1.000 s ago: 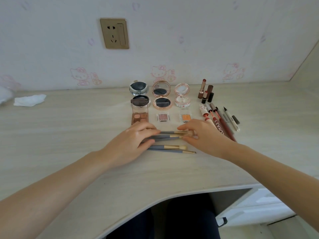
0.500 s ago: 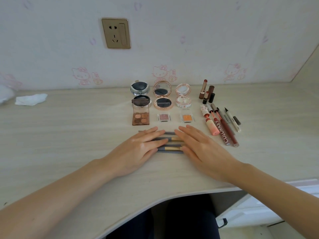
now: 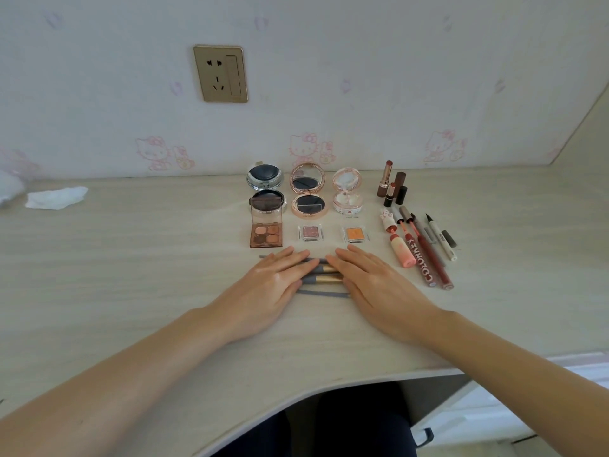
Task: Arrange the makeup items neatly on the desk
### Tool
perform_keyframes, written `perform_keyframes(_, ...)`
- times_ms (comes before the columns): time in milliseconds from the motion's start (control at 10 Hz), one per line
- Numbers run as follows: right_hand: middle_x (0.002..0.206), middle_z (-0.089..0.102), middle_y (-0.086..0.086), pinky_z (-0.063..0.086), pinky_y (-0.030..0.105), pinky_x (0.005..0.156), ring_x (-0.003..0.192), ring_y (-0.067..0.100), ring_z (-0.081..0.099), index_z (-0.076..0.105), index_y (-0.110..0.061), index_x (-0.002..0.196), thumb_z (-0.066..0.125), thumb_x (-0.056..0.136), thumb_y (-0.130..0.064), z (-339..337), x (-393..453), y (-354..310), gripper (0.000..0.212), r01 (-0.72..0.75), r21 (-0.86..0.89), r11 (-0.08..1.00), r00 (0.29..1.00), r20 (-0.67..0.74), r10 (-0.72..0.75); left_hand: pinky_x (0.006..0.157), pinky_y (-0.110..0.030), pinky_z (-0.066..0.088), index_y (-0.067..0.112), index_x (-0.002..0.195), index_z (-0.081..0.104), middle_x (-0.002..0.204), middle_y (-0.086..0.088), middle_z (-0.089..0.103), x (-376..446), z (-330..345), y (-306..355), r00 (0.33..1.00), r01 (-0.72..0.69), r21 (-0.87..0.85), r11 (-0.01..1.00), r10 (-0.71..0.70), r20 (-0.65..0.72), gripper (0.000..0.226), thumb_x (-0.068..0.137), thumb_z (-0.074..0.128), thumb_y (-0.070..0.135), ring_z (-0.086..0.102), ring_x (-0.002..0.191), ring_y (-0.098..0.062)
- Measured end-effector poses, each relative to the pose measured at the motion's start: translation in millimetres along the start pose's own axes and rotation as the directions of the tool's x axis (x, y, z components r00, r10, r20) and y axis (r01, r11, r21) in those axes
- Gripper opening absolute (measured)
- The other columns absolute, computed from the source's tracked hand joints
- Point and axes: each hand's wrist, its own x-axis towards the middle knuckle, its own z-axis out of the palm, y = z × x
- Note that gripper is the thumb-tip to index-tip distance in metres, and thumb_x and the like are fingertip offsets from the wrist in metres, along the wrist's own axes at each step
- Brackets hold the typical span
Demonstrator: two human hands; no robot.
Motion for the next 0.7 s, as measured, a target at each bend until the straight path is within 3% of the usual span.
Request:
perform_keyframes(300, 0.153, 0.032, -0.002, 0.015, 0.029, 0.119, 0.145, 0.017, 0.019, 0.033, -0.022, 0.147, 0.035, 0.103, -0.022, -1, 3, -1, 0.045, 0.008, 0.089, 0.996, 0.999, -0.050, -0.003, 0.119, -0.035, 0.015, 0.027, 0.148, 0.030, 0.156, 0.010, 0.023, -4, 1, 3, 0.997, 0.073, 0.005, 0.997, -0.073, -0.020, 0.045, 0.103, 0.032, 0.026, 0.011, 0.147, -0.011)
perform_keyframes(500, 0.151, 0.036, -0.002, 0.009, 0.018, 0.115, 0.143, 0.012, 0.022, 0.035, -0.019, 0.146, 0.036, 0.102, -0.028, -5, -4, 0, 0.044, -0.032, 0.099, 0.995, 0.993, -0.109, 0.042, 0.119, -0.031, 0.017, 0.025, 0.147, 0.034, 0.153, 0.009, 0.031, -6, 0, 6, 0.993, 0.082, -0.001, 0.997, -0.081, -0.087, 0.044, 0.103, 0.035, 0.026, 0.017, 0.145, -0.010)
perform_keyframes(700, 0.143, 0.044, 0.003, 0.021, 0.022, 0.109, 0.137, 0.013, 0.028, 0.040, -0.015, 0.141, 0.042, 0.100, -0.026, -13, -18, 3, 0.043, -0.094, 0.127, 0.987, 0.976, -0.185, 0.117, 0.113, -0.021, 0.024, 0.022, 0.140, 0.047, 0.143, 0.007, 0.047, -9, -4, 15, 0.968, 0.108, -0.062, 0.992, -0.119, -0.223, 0.040, 0.099, 0.044, 0.023, 0.035, 0.136, -0.011)
